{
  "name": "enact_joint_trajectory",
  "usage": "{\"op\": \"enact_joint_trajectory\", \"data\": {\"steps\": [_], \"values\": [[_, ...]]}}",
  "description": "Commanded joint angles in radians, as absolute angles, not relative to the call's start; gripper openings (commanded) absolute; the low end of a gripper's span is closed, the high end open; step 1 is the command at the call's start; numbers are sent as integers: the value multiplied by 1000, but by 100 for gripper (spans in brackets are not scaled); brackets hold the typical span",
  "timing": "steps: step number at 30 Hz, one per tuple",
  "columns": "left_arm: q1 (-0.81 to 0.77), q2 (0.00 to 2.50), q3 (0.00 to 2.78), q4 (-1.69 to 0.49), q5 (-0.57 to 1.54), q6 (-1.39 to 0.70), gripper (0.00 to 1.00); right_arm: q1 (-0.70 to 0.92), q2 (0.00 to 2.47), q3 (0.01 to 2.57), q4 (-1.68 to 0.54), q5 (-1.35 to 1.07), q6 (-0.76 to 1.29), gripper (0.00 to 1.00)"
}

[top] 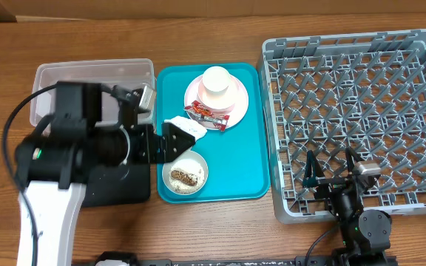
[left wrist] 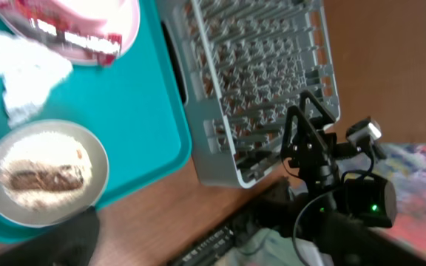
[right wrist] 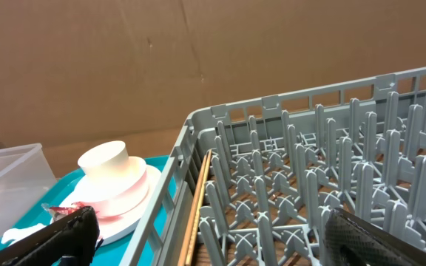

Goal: Sort waste into correct bins and load items into the dishwasher
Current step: 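Reach the left gripper to the white tissue on the teal tray and grasp it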

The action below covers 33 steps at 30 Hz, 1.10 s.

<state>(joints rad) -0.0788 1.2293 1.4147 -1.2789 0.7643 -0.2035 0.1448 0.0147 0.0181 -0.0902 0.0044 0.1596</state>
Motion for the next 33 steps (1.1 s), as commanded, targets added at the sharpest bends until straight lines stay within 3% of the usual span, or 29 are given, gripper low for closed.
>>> {"op": "enact_joint_trajectory", "data": {"steps": [1, 2, 5, 11, 18, 28, 32, 33], "values": [[-93, 1306, 1435, -1282, 804, -214, 20, 146, 3, 8, -83, 6, 161, 100], [-101, 1329, 1435, -1283, 793, -219, 4, 146, 3, 8, -84, 7, 161, 100], [-160, 1377, 1433, -1282, 665, -295, 4, 146, 3, 8, -84, 7, 161, 100], [-373, 1402, 1433, -1203, 170, -548, 4, 146, 3, 8, -83, 7, 161, 100], [-507, 1416, 1433, -1031, -249, -637, 4, 146, 3, 8, -84, 7, 161, 100], [-485, 1604, 1433, -974, -280, -662, 9, 146, 3, 8, -84, 7, 161, 100], [-483, 1695, 1433, -959, -280, -662, 15, 146, 3, 8, -84, 6, 161, 100], [-483, 1716, 1433, -955, -280, -662, 24, 146, 3, 8, -84, 7, 161, 100]]}}
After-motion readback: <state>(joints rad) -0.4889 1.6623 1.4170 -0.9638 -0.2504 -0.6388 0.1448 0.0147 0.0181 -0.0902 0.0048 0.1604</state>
